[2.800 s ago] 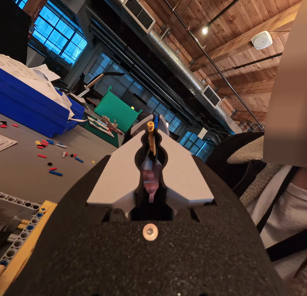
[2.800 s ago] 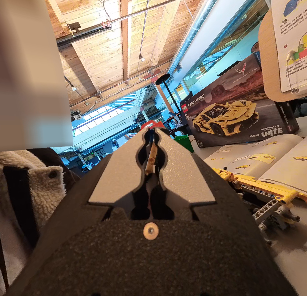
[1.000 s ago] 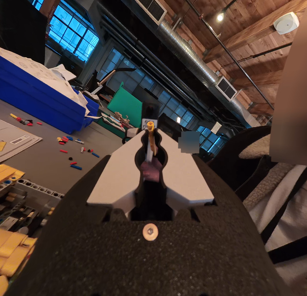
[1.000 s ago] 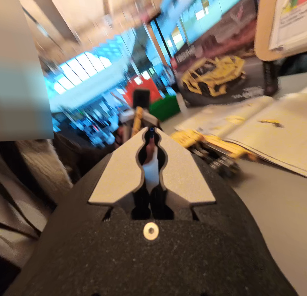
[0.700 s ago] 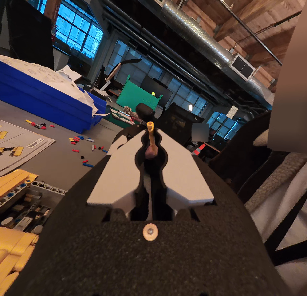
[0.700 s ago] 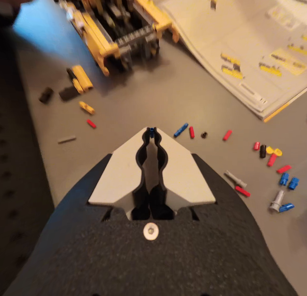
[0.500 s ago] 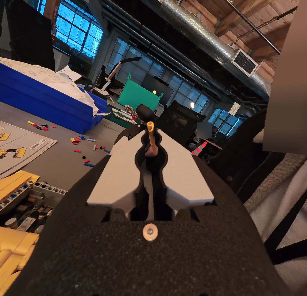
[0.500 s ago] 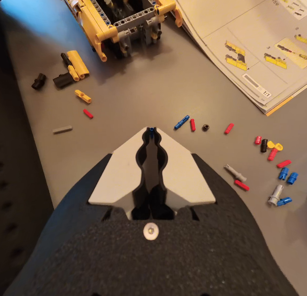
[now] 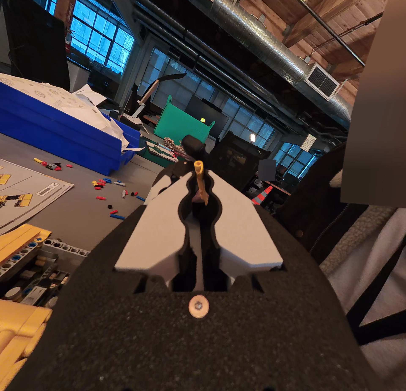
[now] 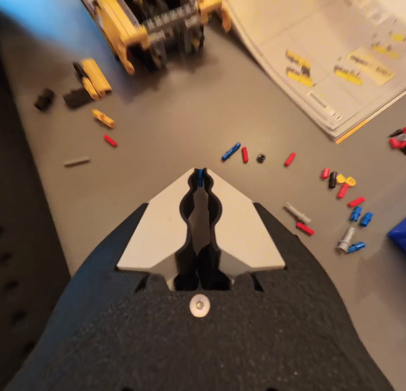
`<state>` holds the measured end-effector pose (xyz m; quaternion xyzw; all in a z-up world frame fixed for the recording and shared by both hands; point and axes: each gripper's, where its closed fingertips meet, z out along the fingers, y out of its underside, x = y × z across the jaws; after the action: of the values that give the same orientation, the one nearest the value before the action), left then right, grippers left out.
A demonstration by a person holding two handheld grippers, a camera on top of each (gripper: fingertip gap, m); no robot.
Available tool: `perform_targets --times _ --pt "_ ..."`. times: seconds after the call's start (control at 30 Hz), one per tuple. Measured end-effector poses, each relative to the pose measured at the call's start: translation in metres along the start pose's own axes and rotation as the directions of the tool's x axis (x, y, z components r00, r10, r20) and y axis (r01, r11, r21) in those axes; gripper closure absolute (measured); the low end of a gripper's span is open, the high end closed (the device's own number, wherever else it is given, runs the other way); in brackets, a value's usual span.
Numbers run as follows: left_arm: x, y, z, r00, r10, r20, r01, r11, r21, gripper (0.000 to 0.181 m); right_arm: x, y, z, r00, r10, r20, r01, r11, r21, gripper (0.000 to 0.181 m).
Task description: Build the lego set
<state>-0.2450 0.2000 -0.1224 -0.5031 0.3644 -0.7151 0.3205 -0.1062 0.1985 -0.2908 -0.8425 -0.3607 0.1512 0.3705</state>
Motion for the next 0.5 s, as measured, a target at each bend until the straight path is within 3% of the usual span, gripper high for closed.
perform_targets --times 0.5 --pt "0.001 0.007 0.003 1.000 0.005 0.005 -0.005 0.999 -0.043 0.175 -0.012 0.017 0.001 0.998 -0.053 -0.031 0.040 0.946 -0.320 0.173"
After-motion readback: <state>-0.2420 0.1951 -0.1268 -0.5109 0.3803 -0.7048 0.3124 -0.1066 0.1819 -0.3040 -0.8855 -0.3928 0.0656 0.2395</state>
